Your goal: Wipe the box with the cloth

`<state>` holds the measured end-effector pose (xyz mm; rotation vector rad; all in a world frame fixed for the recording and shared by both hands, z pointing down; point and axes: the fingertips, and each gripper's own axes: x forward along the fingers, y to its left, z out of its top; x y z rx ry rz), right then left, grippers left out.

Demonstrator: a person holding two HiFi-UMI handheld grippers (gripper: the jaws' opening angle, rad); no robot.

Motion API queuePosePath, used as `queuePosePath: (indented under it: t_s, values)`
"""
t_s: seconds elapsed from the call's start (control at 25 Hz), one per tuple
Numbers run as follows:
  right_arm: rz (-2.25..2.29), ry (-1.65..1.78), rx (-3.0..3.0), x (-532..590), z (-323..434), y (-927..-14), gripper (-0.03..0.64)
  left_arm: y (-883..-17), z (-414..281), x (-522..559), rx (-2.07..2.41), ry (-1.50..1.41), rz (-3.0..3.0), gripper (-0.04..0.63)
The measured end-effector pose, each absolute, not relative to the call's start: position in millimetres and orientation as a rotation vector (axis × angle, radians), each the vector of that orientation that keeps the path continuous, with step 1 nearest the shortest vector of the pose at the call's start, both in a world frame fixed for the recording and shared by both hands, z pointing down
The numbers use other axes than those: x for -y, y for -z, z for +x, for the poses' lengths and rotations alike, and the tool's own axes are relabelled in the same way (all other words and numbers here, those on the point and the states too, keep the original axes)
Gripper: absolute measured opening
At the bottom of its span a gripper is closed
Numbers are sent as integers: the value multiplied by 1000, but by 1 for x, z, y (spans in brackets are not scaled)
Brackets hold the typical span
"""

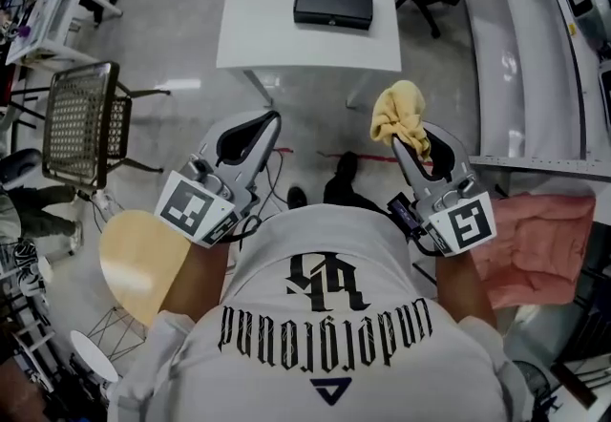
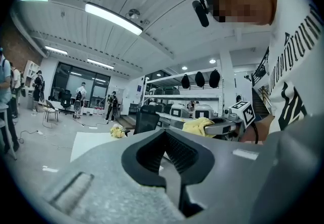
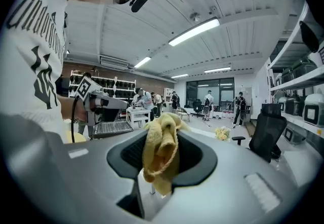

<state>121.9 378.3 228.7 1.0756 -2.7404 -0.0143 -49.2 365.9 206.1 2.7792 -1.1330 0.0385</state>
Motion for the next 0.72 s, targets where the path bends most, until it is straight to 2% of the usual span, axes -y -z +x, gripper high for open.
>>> queuePosePath:
  t_s: [0.72]
  values:
    - [1058,29,2763,-485,35,-229,121,-200,-114,-469,1106,-11,2812,8]
